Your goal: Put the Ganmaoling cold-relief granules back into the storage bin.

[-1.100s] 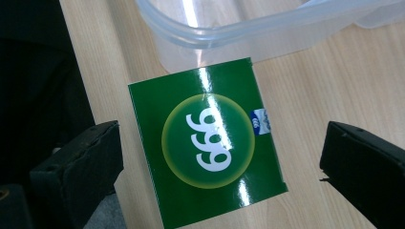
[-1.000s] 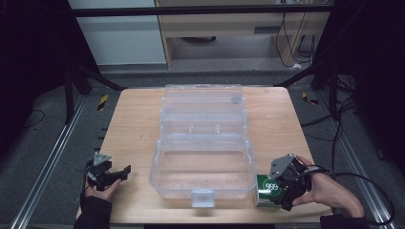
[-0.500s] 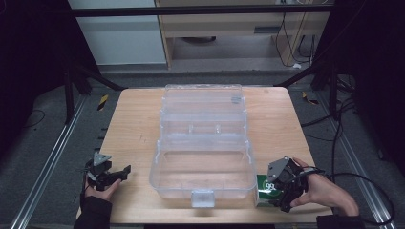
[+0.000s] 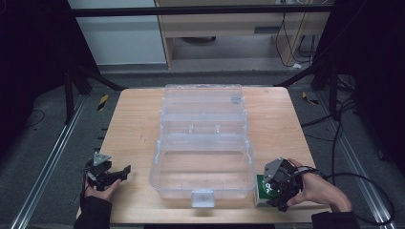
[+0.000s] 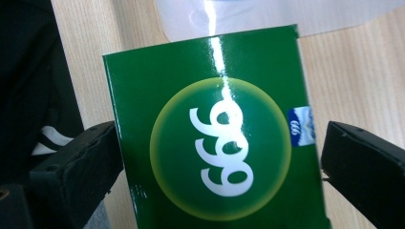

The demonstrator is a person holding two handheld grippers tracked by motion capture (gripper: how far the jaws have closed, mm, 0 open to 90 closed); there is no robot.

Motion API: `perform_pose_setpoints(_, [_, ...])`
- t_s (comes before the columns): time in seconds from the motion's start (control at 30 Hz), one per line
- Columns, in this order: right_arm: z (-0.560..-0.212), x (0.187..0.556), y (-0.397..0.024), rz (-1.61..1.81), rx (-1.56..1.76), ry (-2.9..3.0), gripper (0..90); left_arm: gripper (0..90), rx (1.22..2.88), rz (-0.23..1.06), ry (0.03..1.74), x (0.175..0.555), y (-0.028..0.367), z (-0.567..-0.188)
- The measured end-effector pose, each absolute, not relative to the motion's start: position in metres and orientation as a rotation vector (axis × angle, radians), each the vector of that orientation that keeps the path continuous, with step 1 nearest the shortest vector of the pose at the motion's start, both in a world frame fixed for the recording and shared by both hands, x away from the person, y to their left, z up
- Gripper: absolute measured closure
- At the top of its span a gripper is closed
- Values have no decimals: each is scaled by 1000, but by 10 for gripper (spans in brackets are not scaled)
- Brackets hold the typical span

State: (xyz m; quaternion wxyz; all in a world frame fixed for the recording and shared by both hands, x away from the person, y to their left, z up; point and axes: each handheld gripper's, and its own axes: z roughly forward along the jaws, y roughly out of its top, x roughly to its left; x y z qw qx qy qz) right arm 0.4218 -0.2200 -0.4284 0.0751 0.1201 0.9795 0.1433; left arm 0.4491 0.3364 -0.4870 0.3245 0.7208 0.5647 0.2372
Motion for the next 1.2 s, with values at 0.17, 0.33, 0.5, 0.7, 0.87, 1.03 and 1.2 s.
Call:
perform_pose_setpoints(0.17, [-435,423,-217,408,342,2973,20,184,1891,622,1481,449,336,-487])
perform_pose_setpoints(0.33, [-440,427,-215,371,332,2993,37,184,1891,623,1481,449,336,-487])
perform_pose_setpoints(0.5, [-444,429,-213,347,327,3004,56,184,1889,622,1481,449,337,-487])
perform_pose_setpoints(0.7, [-446,429,-214,347,331,3017,83,184,1889,622,1482,449,337,-487])
perform_pose_setpoints(0.87, [-444,429,-216,352,334,3016,119,184,1891,624,1481,449,336,-487])
perform_pose_setpoints(1.03, [-441,429,-219,352,355,3019,144,184,1891,621,1482,449,336,-487])
perform_pose_setpoints(1.2, [-439,428,-220,350,379,3005,152,184,1892,620,1482,450,336,-487])
